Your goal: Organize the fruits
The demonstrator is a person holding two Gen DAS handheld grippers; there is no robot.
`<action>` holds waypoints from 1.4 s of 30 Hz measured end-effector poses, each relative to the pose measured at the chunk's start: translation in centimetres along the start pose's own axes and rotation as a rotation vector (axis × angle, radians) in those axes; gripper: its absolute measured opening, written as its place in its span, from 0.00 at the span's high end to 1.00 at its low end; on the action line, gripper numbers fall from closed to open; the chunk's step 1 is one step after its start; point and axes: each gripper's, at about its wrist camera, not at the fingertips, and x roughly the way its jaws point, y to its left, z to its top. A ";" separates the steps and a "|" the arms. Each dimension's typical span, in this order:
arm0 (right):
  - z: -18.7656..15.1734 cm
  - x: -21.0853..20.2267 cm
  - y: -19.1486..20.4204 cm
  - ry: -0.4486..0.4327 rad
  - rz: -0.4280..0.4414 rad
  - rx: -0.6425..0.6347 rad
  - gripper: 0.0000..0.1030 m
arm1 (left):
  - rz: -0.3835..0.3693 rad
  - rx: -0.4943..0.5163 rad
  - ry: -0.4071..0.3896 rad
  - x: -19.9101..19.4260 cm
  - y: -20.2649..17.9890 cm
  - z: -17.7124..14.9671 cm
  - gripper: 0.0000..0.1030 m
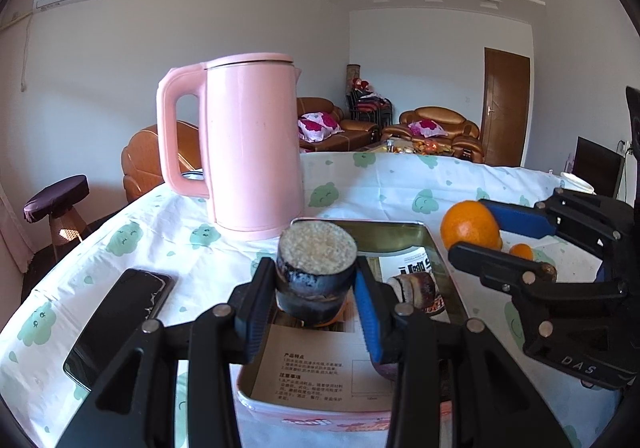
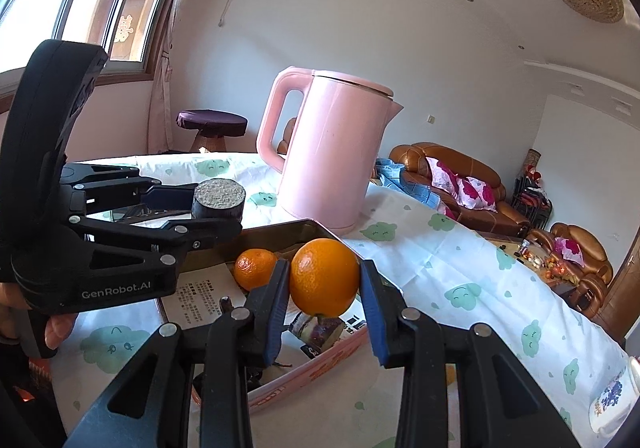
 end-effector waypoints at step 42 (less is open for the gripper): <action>-3.6 -1.2 -4.8 0.175 -0.094 0.095 0.61 | -0.038 0.015 0.027 -0.6 -1.1 0.4 0.34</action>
